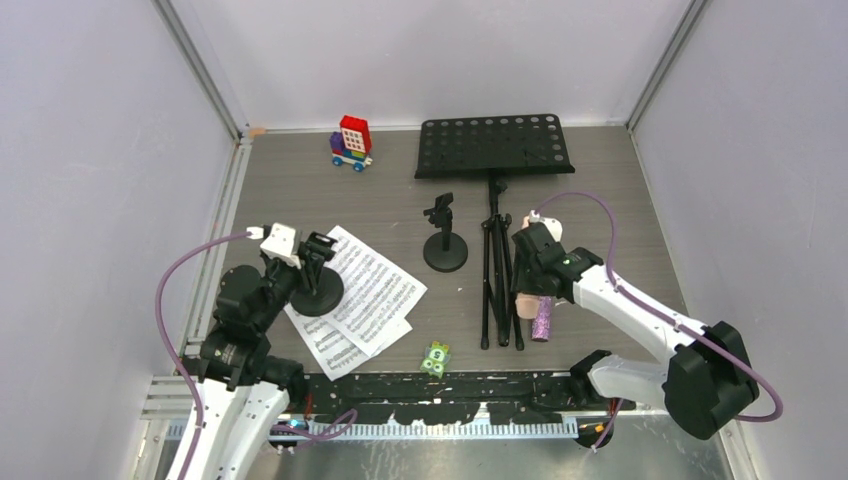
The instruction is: Pack up the instrument practice props
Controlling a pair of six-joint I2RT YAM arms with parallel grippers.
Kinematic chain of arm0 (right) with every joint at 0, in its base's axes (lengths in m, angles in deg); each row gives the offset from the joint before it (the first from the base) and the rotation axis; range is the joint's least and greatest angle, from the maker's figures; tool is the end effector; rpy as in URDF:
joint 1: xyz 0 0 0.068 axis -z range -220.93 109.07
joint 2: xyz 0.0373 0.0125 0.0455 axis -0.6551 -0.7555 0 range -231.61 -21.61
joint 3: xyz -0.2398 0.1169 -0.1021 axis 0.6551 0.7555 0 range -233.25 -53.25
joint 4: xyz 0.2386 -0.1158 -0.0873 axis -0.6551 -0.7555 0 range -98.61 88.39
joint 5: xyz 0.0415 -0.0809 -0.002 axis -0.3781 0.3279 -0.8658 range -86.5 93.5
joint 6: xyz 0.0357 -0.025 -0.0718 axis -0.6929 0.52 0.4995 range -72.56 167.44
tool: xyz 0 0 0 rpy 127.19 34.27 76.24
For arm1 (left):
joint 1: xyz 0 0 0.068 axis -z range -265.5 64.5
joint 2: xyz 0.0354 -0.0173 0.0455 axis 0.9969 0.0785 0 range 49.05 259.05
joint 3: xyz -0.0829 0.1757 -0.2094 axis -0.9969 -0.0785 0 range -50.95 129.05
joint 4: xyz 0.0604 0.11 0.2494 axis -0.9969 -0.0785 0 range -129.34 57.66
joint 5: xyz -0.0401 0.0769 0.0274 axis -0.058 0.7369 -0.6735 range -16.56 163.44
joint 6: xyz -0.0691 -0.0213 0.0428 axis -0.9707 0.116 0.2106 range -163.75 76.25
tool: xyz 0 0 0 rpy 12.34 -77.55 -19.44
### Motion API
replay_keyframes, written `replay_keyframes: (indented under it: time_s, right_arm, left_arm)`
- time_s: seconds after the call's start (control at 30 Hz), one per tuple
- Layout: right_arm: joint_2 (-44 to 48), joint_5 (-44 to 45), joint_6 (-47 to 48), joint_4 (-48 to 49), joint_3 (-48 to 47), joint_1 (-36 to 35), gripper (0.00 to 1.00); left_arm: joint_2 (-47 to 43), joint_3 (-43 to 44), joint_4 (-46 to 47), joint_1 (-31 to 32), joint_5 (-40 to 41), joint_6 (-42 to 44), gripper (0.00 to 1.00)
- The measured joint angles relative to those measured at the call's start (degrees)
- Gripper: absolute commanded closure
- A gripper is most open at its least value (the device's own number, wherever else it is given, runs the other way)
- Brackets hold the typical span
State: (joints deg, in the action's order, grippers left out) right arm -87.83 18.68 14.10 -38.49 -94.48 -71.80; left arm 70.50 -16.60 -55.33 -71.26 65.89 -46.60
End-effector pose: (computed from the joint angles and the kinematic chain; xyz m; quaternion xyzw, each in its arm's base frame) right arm 0.2169 0.1072 0.1822 0.0528 0.9606 0.0195 0.2722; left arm 0.1435 -0.0464 0.3065 0.1180 0.7569 -0.1452 0.6261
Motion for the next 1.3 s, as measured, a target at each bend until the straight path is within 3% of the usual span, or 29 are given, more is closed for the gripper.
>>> replay_keyframes:
  time_s: [0.53, 0.77, 1.0, 1.3]
  right_arm:
    - [0.74, 0.04, 0.55, -0.09, -0.15, 0.0, 0.43]
    - [10.73, -2.43, 0.46, -0.37, -1.77, 0.0, 0.43]
    - [18.97, -5.29, 0.2, -0.26, -1.75, 0.0, 0.42]
    - [24.44, -6.58, -1.11, -0.96, -1.09, 0.0, 0.42]
  left_arm:
    - [0.26, 0.0, 0.0, 0.0, 0.13, -0.22, 1.0]
    - [0.85, -0.04, 1.49, 0.0, 1.86, -2.1, 1.0]
    - [7.89, -2.47, 16.26, 0.0, 1.51, -3.82, 1.0]
    - [32.22, -5.99, 46.56, 0.0, -1.95, -3.91, 1.0]
